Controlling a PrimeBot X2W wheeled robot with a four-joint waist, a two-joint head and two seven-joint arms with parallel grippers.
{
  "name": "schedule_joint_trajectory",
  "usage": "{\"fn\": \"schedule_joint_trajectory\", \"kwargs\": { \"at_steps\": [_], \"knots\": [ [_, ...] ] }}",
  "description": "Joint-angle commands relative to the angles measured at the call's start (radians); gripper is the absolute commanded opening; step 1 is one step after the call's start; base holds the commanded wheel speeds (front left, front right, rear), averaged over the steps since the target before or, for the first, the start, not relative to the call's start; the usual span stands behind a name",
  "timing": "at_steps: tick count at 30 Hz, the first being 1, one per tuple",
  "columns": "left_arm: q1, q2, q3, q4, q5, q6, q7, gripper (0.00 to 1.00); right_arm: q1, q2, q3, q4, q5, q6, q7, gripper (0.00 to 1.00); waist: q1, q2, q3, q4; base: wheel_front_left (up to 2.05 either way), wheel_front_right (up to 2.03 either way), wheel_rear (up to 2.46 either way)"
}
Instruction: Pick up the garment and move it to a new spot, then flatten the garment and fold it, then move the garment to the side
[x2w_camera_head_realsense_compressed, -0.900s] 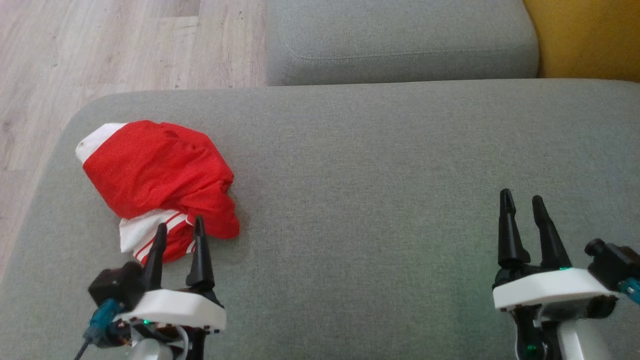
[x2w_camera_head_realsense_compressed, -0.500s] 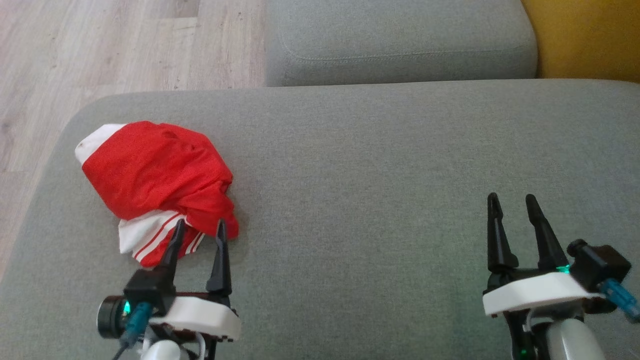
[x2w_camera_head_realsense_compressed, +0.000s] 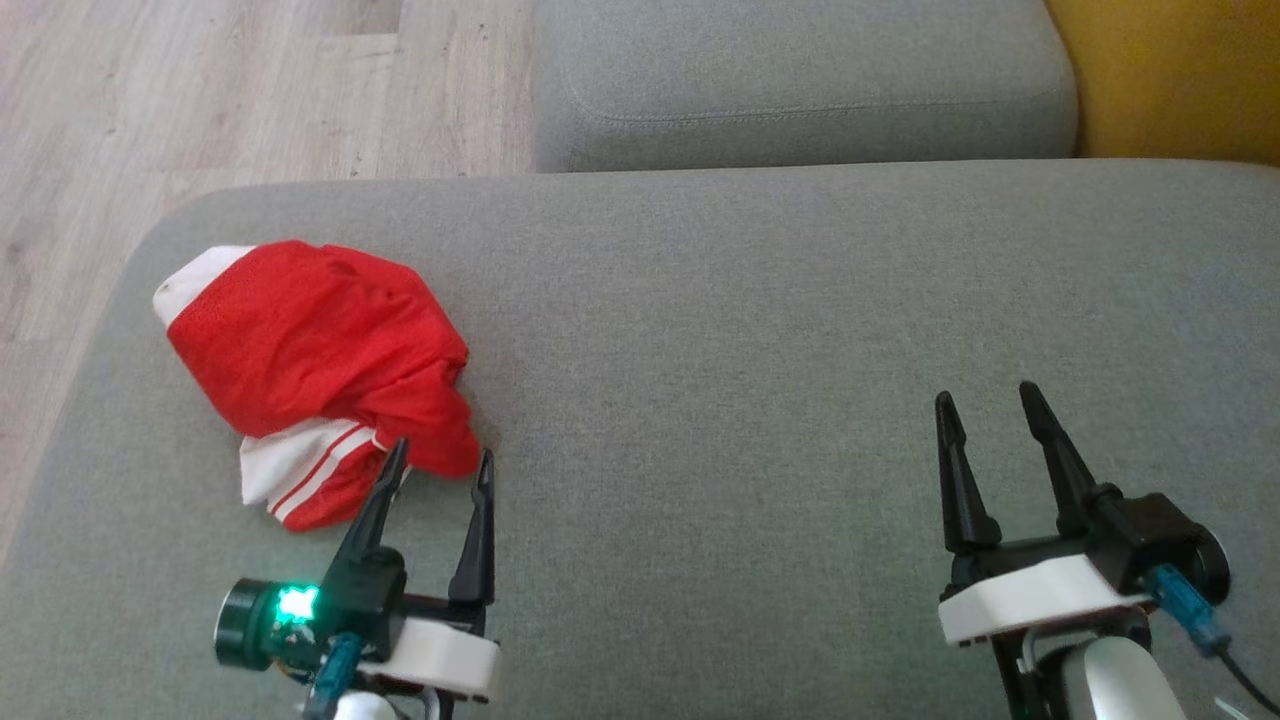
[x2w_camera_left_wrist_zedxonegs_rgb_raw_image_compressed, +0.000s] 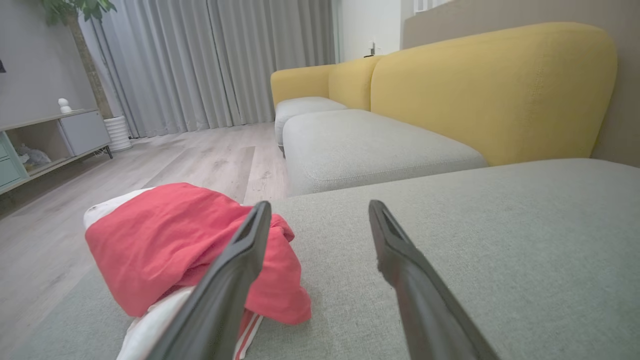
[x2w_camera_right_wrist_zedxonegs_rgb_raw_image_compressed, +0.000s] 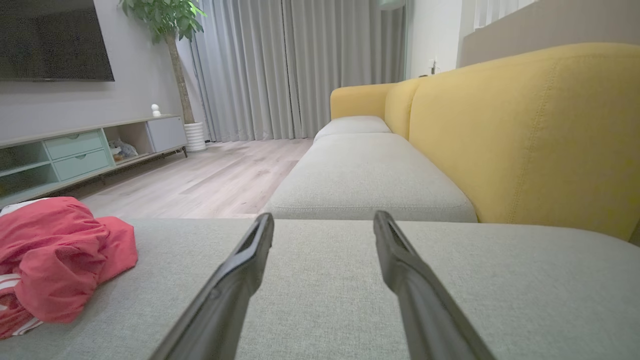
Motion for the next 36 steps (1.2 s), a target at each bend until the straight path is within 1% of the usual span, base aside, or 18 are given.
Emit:
{"fn": "schedule_joint_trajectory", "kwargs": {
  "at_steps": [1,3,5,9,10,15,19,21,26,36],
  "knots": [
    [-0.056,0.018,0.025,-0.04,0.01,0.01,-0.016,1.0,-0.017,-0.011,0.026,-0.042,-0.015,0.01,-0.016,1.0,0.0,0.0,0.0,0.001,0.0,0.0,0.0],
    [-0.045,0.014,0.033,-0.05,-0.004,0.01,-0.023,1.0,-0.012,-0.012,0.025,-0.047,0.007,0.01,-0.022,1.0,0.0,0.0,0.0,0.003,0.0,0.0,0.0],
    [-0.027,-0.002,0.058,-0.063,-0.038,0.0,-0.03,1.0,-0.003,-0.012,0.014,-0.05,0.068,0.011,-0.029,1.0,0.0,0.0,-0.001,0.005,0.0,0.0,0.0],
    [0.007,-0.035,0.119,-0.088,-0.063,-0.04,-0.043,1.0,0.014,-0.012,0.002,-0.039,0.15,0.011,-0.043,1.0,0.0,0.0,-0.002,0.006,0.0,0.0,0.0],
    [0.016,-0.044,0.135,-0.092,-0.063,-0.053,-0.047,1.0,0.018,-0.012,0.001,-0.032,0.154,0.011,-0.046,1.0,0.0,0.0,-0.002,0.006,0.0,0.0,0.0],
    [0.059,-0.088,0.202,-0.09,-0.03,-0.125,-0.063,1.0,0.028,-0.013,0.004,-0.002,0.149,0.012,-0.063,1.0,0.0,0.0,-0.004,0.005,0.0,0.0,0.0],
    [0.083,-0.111,0.225,-0.056,0.027,-0.181,-0.077,1.0,0.03,-0.013,0.01,0.031,0.126,0.013,-0.076,1.0,0.0,0.0,-0.005,0.004,0.0,0.0,0.0],
    [0.088,-0.121,0.231,-0.031,0.057,-0.202,-0.084,1.0,0.027,-0.013,0.017,0.044,0.107,0.013,-0.083,1.0,0.0,0.0,-0.007,0.004,0.0,0.0,0.0],
    [0.093,-0.147,0.249,0.015,0.127,-0.234,-0.099,1.0,0.023,-0.013,0.035,0.058,0.062,0.013,-0.098,1.0,0.0,0.0,-0.011,0.002,0.0,0.0,0.0],
    [0.093,-0.187,0.305,0.055,0.171,-0.281,-0.099,1.0,0.018,-0.013,0.037,0.066,0.082,0.013,-0.098,1.0,0.0,0.0,-0.011,-0.003,0.0,0.0,0.0]
  ]
}}
